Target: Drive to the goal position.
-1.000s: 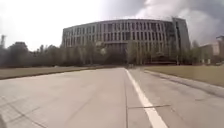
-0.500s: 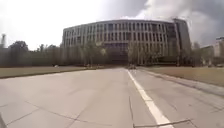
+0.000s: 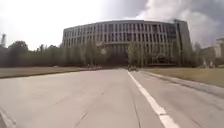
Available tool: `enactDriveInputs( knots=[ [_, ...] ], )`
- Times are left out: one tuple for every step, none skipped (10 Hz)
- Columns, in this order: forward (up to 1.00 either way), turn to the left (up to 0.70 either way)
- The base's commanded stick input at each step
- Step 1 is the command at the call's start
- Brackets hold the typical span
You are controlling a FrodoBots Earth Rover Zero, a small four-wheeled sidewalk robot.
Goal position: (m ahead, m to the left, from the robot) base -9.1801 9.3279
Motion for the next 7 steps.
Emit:
enactDriveInputs(
  knots=[
    [0.80,0.00],
    [0.00,0.12],
    [0.00,0.56],
    [0.00,1.00],
    [0.00,1.00],
    [0.00,1.00],
    [0.00,1.00]
  ],
)
